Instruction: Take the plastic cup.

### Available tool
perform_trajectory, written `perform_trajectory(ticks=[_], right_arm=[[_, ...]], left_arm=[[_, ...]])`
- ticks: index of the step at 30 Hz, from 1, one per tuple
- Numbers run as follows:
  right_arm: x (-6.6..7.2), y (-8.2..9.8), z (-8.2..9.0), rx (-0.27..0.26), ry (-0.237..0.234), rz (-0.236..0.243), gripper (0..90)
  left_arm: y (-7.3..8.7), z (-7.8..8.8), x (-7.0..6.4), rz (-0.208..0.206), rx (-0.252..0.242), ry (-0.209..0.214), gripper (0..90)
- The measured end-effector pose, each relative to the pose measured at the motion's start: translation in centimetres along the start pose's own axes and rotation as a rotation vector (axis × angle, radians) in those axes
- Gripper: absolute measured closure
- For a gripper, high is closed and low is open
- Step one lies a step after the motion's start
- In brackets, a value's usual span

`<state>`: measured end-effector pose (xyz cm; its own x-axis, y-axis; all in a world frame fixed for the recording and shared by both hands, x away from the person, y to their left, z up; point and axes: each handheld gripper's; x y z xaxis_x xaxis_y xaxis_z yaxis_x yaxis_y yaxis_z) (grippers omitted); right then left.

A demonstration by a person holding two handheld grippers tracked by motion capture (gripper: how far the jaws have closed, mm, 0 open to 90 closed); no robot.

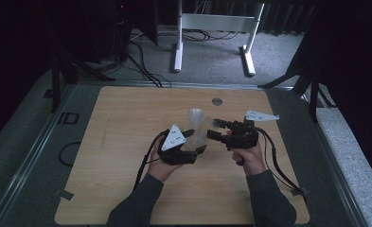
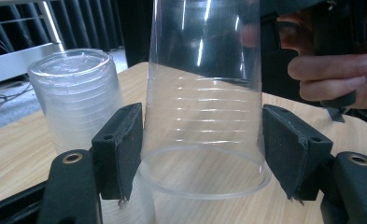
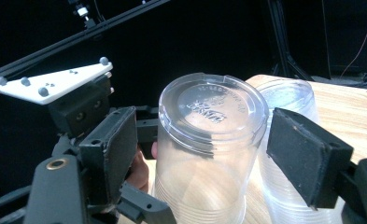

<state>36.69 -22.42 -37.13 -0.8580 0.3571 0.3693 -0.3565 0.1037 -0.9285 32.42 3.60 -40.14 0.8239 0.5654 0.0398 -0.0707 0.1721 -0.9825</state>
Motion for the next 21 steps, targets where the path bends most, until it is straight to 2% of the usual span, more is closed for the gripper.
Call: perform_trajectory(ticks=[9, 10, 21], right_arm=[[0.2, -0.3, 0.5, 0.041, -0.013, 0.045, 23.4], [0.2, -0.3, 0.5, 0.046, -0.015, 0.049, 23.4], [0.1, -0.6, 1.1, 0.119, -0.051, 0.109, 23.5]], left_arm=[[-0.1, 0.4, 0.4, 0.004, 0.013, 0.047, 32.7], [-0.1, 0.5, 0.5, 0.005, 0.017, 0.064, 32.7], [-0.2, 1.1, 0.9, 0.019, 0.037, 0.128, 32.8]])
Point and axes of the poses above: each handheld gripper's, and its own axes: z roughly backward along the jaws, y roughly out of its underside, x roughly to its left, and after that the axes turned 6 degrees about -x, right-handed
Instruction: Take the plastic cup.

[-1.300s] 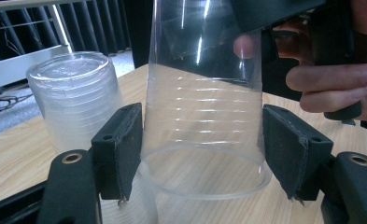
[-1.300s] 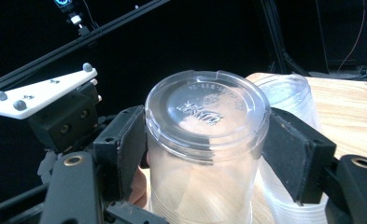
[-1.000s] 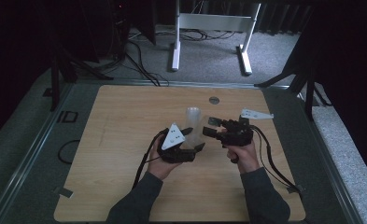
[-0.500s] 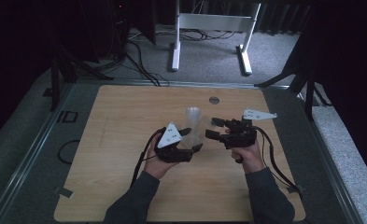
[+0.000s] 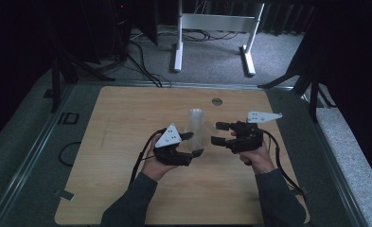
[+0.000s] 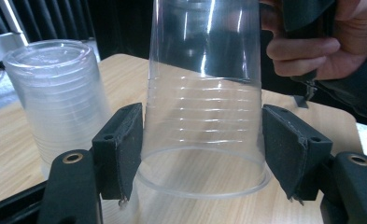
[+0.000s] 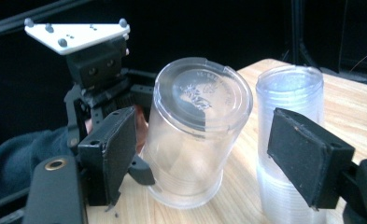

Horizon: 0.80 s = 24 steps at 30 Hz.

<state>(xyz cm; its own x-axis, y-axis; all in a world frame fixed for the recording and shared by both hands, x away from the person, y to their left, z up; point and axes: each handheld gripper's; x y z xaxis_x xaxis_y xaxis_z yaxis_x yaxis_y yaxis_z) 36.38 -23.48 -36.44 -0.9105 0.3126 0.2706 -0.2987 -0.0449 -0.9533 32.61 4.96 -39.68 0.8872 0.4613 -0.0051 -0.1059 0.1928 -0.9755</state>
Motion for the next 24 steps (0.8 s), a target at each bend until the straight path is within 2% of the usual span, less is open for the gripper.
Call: perform_trajectory(ticks=[9, 17, 18, 22, 24], right_arm=[[-0.1, -0.1, 0.2, 0.027, -0.012, 0.028, 22.0], [-0.4, -0.1, 0.1, 0.079, -0.026, 0.057, 21.2], [-0.5, -0.1, 0.1, 0.100, -0.029, 0.067, 20.0], [-0.6, -0.1, 0.1, 0.120, -0.036, 0.078, 18.9], [-0.7, -0.1, 0.1, 0.152, -0.045, 0.092, 19.0]], left_arm=[[0.1, 0.4, 0.3, 0.012, 0.008, 0.020, 33.0], [0.2, 0.9, 0.5, 0.009, 0.024, 0.022, 33.0], [0.3, 1.0, 0.5, 0.008, 0.032, 0.033, 33.0], [0.3, 1.1, 0.5, 0.007, 0.041, 0.046, 33.0], [0.4, 1.0, 0.4, -0.001, 0.061, 0.060, 33.0]])
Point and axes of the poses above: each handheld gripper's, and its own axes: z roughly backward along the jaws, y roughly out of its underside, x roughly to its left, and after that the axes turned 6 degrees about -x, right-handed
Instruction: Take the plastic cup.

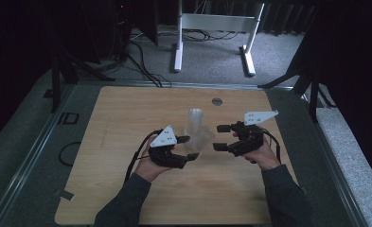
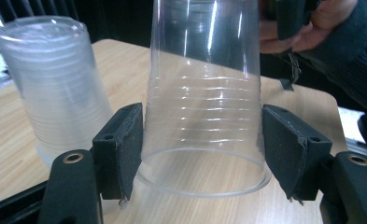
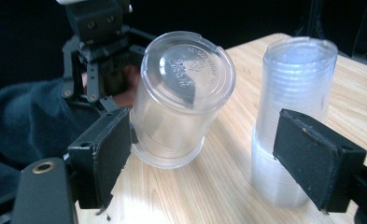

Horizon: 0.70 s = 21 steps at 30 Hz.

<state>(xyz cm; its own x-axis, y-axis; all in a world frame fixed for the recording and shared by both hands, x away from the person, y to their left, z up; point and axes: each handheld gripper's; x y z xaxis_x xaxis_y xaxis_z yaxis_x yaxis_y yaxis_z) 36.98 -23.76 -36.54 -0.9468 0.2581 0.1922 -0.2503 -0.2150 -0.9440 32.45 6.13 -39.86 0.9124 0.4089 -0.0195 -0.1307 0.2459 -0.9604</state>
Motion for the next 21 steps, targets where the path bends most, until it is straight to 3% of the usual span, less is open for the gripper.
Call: perform_trajectory(ticks=[18, 21], right_arm=[[0.9, -0.1, -0.7, 0.147, -0.056, 0.116, 21.5], [1.0, 0.0, -1.0, 0.192, -0.075, 0.132, 22.4]], left_arm=[[0.6, -0.9, -0.5, -0.021, 0.103, 0.105, 33.0], [0.8, -1.2, -0.6, -0.031, 0.135, 0.133, 33.0]])
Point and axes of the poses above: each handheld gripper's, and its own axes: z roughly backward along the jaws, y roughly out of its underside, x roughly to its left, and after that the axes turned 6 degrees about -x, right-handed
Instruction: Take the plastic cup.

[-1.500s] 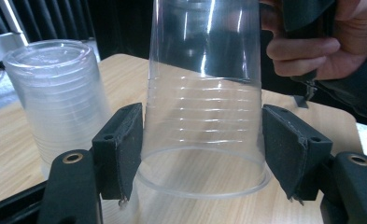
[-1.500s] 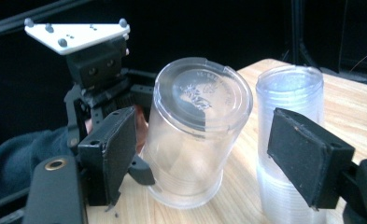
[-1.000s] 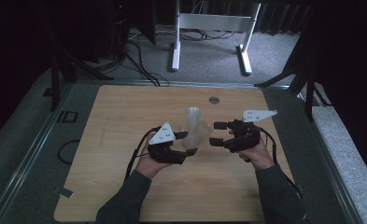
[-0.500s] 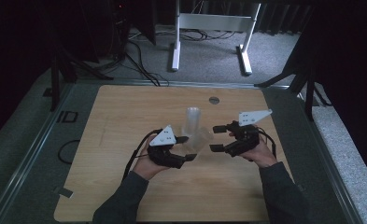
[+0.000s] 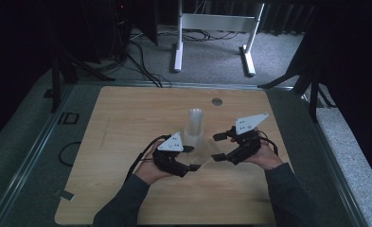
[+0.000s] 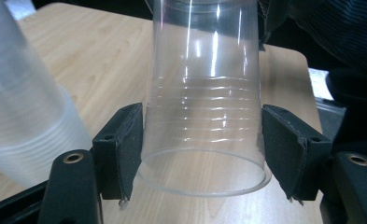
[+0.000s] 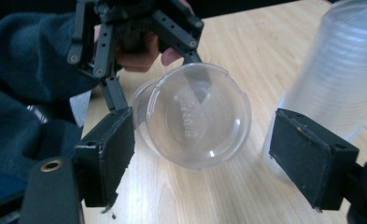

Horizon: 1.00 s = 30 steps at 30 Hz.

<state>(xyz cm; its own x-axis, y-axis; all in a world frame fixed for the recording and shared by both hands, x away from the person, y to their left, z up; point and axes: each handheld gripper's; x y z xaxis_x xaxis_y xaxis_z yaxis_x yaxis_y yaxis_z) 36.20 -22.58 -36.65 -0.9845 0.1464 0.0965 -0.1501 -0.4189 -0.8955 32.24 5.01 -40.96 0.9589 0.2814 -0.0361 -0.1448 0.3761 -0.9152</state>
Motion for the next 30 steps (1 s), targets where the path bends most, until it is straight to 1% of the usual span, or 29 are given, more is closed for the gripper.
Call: perform_trajectory(ticks=[1, 3, 6, 11, 13, 14, 16, 17, 18, 25, 30], right_arm=[[0.0, 0.0, 0.0, 0.000, 0.000, 0.000, 22.4], [0.2, 0.0, -0.3, 0.029, -0.007, 0.012, 22.9], [0.2, 0.1, -0.6, 0.057, -0.020, 0.024, 23.9], [0.4, 0.2, -1.0, 0.106, -0.042, 0.032, 27.8], [0.4, 0.3, -1.2, 0.126, -0.052, 0.039, 28.3], [0.4, 0.3, -1.2, 0.126, -0.052, 0.039, 28.3], [0.5, 0.5, -1.4, 0.155, -0.061, 0.045, 30.5], [0.5, 0.5, -1.4, 0.155, -0.061, 0.045, 30.5], [0.6, 0.5, -1.5, 0.167, -0.063, 0.053, 31.2], [0.6, 0.7, -1.7, 0.196, -0.073, 0.058, 33.5], [0.6, 0.9, -1.8, 0.213, -0.076, 0.054, 33.9]], left_arm=[[0.0, 0.0, 0.0, 0.000, 0.000, 0.000, 33.0], [0.1, -0.2, -0.1, -0.003, 0.016, 0.014, 33.0], [0.1, -0.5, -0.2, -0.008, 0.038, 0.026, 33.0], [0.1, -0.8, -0.3, -0.021, 0.077, 0.049, 33.0], [0.1, -0.9, -0.3, -0.025, 0.085, 0.052, 33.0], [0.1, -0.9, -0.3, -0.025, 0.085, 0.052, 33.0], [0.2, -1.1, -0.4, -0.031, 0.103, 0.059, 33.0], [0.2, -1.2, -0.4, -0.031, 0.112, 0.061, 33.0], [0.3, -1.2, -0.4, -0.031, 0.119, 0.062, 33.0], [0.3, -1.4, -0.4, -0.033, 0.138, 0.072, 33.0], [0.3, -1.5, -0.4, -0.030, 0.132, 0.070, 33.6]])
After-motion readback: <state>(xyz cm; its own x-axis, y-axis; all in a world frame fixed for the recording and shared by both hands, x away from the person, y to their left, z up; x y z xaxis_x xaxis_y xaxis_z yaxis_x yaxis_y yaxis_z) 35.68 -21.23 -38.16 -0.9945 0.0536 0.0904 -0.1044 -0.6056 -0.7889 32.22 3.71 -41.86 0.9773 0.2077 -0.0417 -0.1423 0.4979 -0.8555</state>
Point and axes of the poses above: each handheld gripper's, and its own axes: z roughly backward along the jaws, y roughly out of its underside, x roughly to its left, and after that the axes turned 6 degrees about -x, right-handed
